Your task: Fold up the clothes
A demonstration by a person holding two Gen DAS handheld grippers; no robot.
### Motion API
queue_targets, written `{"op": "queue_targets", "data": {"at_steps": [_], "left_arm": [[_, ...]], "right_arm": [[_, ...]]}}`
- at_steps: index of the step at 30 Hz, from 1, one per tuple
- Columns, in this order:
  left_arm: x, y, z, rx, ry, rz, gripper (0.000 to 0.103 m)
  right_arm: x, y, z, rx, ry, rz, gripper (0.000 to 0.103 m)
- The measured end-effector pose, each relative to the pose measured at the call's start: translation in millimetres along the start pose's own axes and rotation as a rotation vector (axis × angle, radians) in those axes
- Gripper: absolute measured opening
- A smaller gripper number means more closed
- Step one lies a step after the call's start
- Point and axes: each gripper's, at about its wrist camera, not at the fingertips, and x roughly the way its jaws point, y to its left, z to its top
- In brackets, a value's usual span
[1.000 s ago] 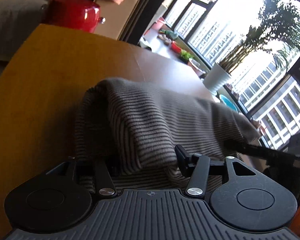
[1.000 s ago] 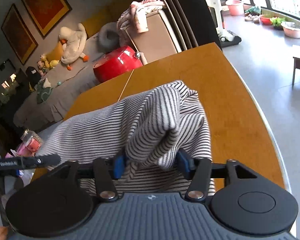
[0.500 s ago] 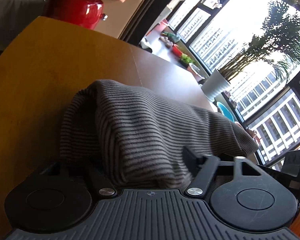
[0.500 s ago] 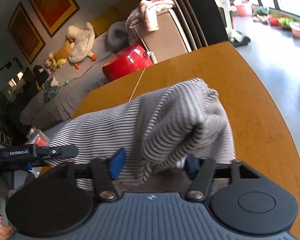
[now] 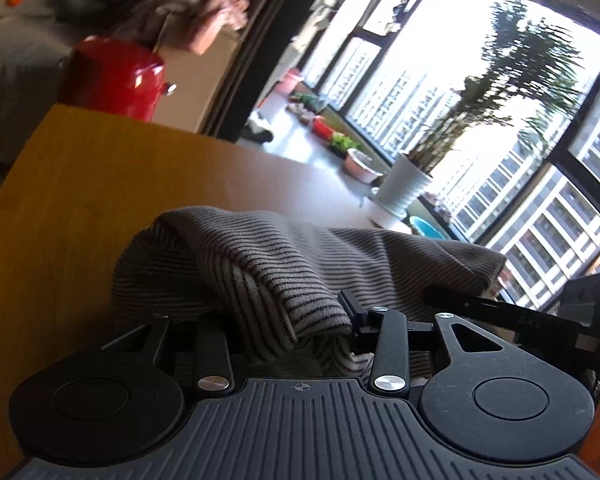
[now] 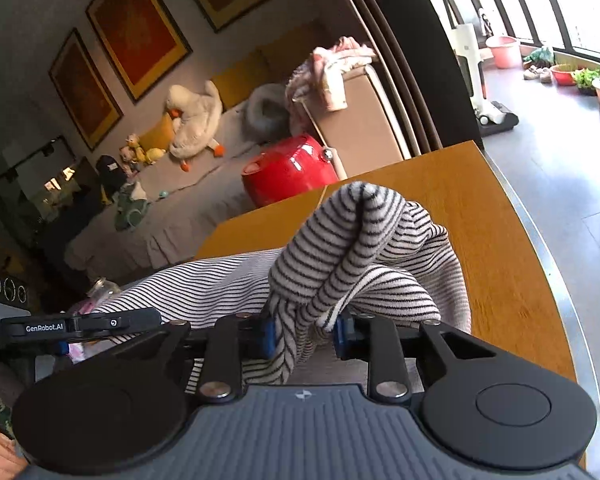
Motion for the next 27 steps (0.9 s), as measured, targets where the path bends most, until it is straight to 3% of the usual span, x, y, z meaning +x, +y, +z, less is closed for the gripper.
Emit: {"op": "queue_targets", "data": {"at_steps": [6,10,11,15,16,18,20,23,27], "left_arm": [[-6.4,-3.8,-30.2,0.004,0.044,0.018,0.045],[10.6,12.2,-51.0,-0.050,0.120,0.104,0.047],[11.4,15.9,-52.9,-0.062,0.129,0.125,0.055],[-7.0,21.9,-42.8,-0.055,0.077,0.171,0.059],[-13.6,20.5,-38.9,-0.047,0.054,0.178,0.060],[-26.0,16.9,-31.3,-0.034,0.009,0.179,0.070],[-31.4,10.6,-25.3,-0.020,-0.017,0.174,0.074],[-26.5,-2.6,-22.6,0.008,-0.015,0.155,0.076],[-14.4,-13.5,-23.2,0.030,0.013,0.130,0.078]], "right_arm": [[-5.4,-9.6,-34.8,0.006,0.050,-0.037,0.026],[7.4,-20.7,-55.0,-0.003,0.079,-0.108,0.031],[6.0,-22.2,-53.6,0.003,0.078,-0.113,0.035],[-8.4,-24.1,-41.2,-0.011,0.039,-0.167,0.065],[-13.8,-24.7,-37.4,-0.017,0.019,-0.183,0.068],[-23.5,-28.1,-27.8,-0.015,-0.026,-0.221,0.088],[-31.5,-30.7,-18.3,-0.016,-0.074,-0.258,0.097],[-39.9,-30.3,-5.6,-0.024,-0.130,-0.281,0.099],[-36.0,-17.8,4.6,-0.073,-0.140,-0.209,0.101]]}}
